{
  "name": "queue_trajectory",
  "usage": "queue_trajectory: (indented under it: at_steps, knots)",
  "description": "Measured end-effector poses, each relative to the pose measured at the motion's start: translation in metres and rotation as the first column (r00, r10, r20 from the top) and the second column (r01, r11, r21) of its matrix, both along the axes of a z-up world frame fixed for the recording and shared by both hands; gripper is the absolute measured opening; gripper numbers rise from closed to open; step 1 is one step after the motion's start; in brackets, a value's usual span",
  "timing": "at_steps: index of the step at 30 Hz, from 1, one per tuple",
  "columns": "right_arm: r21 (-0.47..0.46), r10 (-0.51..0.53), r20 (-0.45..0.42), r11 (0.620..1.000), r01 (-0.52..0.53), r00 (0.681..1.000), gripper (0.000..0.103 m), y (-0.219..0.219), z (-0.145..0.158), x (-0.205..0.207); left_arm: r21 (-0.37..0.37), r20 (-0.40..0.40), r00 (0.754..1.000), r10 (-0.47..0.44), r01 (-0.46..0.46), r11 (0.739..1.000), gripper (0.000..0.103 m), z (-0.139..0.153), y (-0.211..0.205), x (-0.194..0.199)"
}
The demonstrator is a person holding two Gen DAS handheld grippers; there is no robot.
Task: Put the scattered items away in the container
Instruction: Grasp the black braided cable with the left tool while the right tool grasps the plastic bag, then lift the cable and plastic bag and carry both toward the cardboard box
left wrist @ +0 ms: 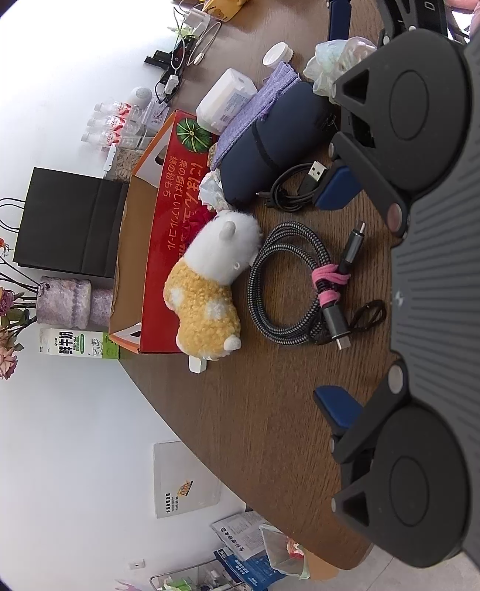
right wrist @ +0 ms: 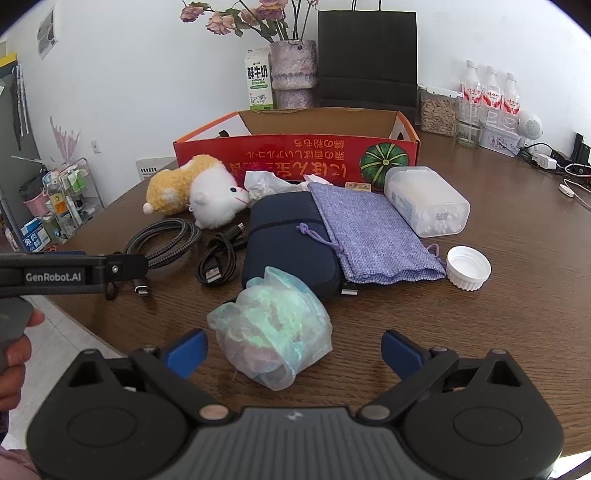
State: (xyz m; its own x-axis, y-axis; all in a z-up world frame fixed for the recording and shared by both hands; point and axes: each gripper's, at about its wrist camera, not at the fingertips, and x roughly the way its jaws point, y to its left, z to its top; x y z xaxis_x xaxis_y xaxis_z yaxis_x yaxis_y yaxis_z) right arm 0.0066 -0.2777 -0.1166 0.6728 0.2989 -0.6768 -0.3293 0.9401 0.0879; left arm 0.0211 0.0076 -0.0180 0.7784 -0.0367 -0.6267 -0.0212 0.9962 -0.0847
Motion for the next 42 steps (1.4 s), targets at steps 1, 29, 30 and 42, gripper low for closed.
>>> queue_trajectory:
  at_steps: [1, 29, 30, 42]
  knots:
    - [0.000, -0.001, -0.001, 1.000, 0.001, 1.000, 0.098, 0.000, -0.001, 0.001, 0.000, 0.002, 1.000, -0.002, 0.002, 1.000, 0.103, 0.000, 0.000, 0.002]
    - [0.058, -0.082, 0.096, 0.995, 0.076, 0.992, 0.045, -0.032, 0.010, 0.010, 0.066, -0.033, 0.999, -0.009, 0.011, 0.998, 0.103, -0.014, -0.012, 0.038]
    - [0.058, -0.083, 0.098, 0.995, 0.078, 0.992, 0.045, -0.032, 0.009, 0.011, 0.069, -0.035, 0.999, -0.007, 0.010, 0.998, 0.103, -0.015, -0.013, 0.040]
    - [0.058, -0.082, 0.109, 0.995, 0.076, 0.991, 0.046, -0.033, 0.009, 0.019, 0.082, -0.048, 0.999, -0.011, 0.015, 0.997, 0.103, -0.021, -0.015, 0.055]
